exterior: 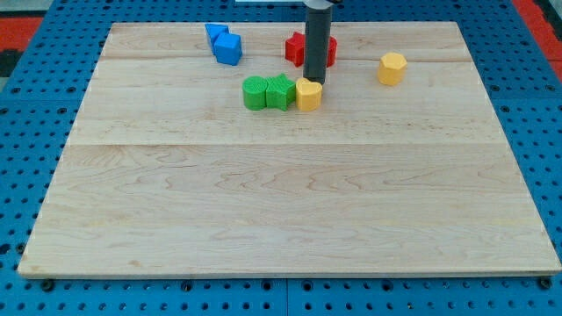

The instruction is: Point your arm at the yellow hexagon

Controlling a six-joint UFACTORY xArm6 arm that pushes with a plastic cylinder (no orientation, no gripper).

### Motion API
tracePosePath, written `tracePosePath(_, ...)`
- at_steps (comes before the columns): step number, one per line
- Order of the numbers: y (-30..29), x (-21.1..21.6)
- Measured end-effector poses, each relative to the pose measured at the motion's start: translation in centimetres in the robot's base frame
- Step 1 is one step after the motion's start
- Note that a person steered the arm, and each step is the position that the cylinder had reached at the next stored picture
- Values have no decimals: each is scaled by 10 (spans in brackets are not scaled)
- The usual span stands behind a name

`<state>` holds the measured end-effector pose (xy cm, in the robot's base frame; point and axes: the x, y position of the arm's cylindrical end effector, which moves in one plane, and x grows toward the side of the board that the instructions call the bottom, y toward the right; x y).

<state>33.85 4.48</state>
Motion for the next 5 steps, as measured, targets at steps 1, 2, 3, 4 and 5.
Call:
tracePosePath(1,0,44)
tracePosePath(2,2,81)
tracePosePath(3,94,62)
tracePosePath(4,213,19)
tracePosePath(5,211,-24)
